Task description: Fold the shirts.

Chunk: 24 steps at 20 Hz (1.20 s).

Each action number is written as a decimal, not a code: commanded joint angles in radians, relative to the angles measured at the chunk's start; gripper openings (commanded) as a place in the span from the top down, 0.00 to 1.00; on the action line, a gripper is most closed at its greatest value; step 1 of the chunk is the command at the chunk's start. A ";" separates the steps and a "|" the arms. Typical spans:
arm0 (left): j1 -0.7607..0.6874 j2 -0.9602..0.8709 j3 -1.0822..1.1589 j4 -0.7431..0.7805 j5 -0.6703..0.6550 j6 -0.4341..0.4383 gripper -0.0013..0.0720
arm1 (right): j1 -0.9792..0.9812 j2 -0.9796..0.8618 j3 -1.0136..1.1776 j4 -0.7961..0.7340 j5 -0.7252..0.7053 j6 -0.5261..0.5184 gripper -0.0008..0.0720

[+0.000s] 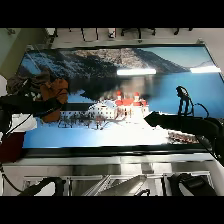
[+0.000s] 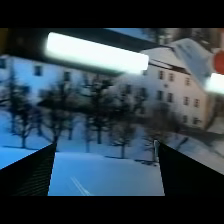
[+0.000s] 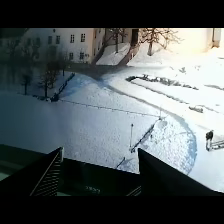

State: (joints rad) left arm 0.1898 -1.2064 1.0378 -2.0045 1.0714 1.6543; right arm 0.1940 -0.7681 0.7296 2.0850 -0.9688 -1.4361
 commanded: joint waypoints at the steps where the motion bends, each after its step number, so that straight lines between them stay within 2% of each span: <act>1: 0.193 -0.101 -0.048 0.023 0.000 0.070 0.04 | 0.001 -0.060 0.000 0.005 0.056 0.000 0.26; 6: 0.233 -0.238 -0.036 0.023 -0.092 0.104 0.04 | 0.001 -0.079 0.000 0.007 0.080 0.001 0.26; 11: 0.193 -0.348 0.050 0.024 -0.078 0.119 0.05 | 0.001 -0.079 0.000 0.016 0.080 0.001 0.27; 12: 0.186 -0.363 0.067 0.024 -0.072 0.118 0.26 | 0.001 -0.079 0.000 0.023 0.079 0.000 0.27; 14: 0.168 -0.387 0.094 0.024 -0.069 0.120 0.89 | 0.001 -0.078 0.000 0.031 0.080 0.000 0.27; 15: 0.162 -0.401 0.104 0.024 -0.069 0.122 0.97 | 0.001 -0.078 0.000 0.032 0.080 0.000 0.27; 18: 0.137 -0.418 0.133 0.013 -0.049 0.114 0.97 | 0.001 -0.078 0.000 0.033 0.080 0.000 0.29; 20: 0.089 -0.397 0.177 0.011 -0.018 0.114 0.97 | -0.002 -0.078 0.004 0.032 0.080 0.000 0.48; 21: 0.053 -0.376 0.211 0.010 0.004 0.113 0.97 | -0.004 -0.077 0.011 0.033 0.080 0.000 0.55; 24: -0.074 -0.299 0.341 -0.108 0.059 0.110 0.97 | -0.027 -0.077 0.059 0.032 0.076 -0.007 0.55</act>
State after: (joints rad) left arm 0.2131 -1.5589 1.2793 -2.0247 1.0763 1.7664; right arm 0.1818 -0.8455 0.7559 2.1159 -0.8902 -1.4361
